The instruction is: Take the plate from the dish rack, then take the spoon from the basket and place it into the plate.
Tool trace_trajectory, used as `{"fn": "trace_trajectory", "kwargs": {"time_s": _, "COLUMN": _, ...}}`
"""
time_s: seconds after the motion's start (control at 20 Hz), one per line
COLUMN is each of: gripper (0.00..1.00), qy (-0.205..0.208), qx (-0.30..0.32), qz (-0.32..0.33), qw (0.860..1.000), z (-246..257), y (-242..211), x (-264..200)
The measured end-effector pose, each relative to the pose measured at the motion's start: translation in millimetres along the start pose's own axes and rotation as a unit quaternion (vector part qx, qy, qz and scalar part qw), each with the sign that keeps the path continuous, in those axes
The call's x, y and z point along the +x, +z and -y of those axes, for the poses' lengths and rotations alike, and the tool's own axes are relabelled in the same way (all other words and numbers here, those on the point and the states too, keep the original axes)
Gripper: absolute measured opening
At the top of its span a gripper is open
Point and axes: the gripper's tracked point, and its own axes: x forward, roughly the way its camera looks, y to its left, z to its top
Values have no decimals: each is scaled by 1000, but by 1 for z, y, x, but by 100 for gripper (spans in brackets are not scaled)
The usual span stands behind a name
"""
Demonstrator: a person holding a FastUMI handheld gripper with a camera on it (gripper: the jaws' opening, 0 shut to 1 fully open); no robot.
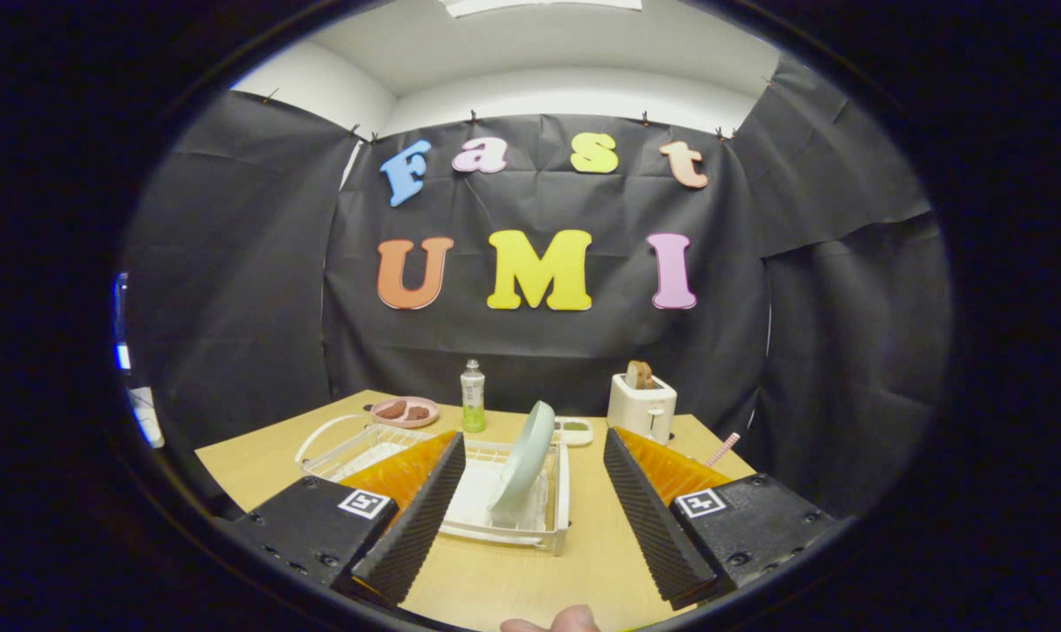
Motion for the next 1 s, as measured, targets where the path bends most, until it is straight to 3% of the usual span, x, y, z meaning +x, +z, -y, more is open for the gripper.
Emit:
{"fn": "trace_trajectory", "kwargs": {"time_s": 0.2, "gripper": 100, "qy": -16, "qx": -3, "qz": -43, "qw": 999, "z": 18, "y": 20, "x": 35}}
{"fn": "trace_trajectory", "kwargs": {"time_s": 0.45, "gripper": 100, "qy": 21, "qx": 14, "qz": -119, "qw": 993, "z": 15, "y": 49, "x": 73}}
{"fn": "trace_trajectory", "kwargs": {"time_s": 0.75, "gripper": 100, "qy": 44, "qx": -19, "qz": -194, "qw": 980, "z": -2, "y": 65, "x": 102}}
{"fn": "trace_trajectory", "kwargs": {"time_s": 1.0, "gripper": 100, "qy": 14, "qx": -21, "qz": -268, "qw": 963, "z": 2, "y": 48, "x": 133}}
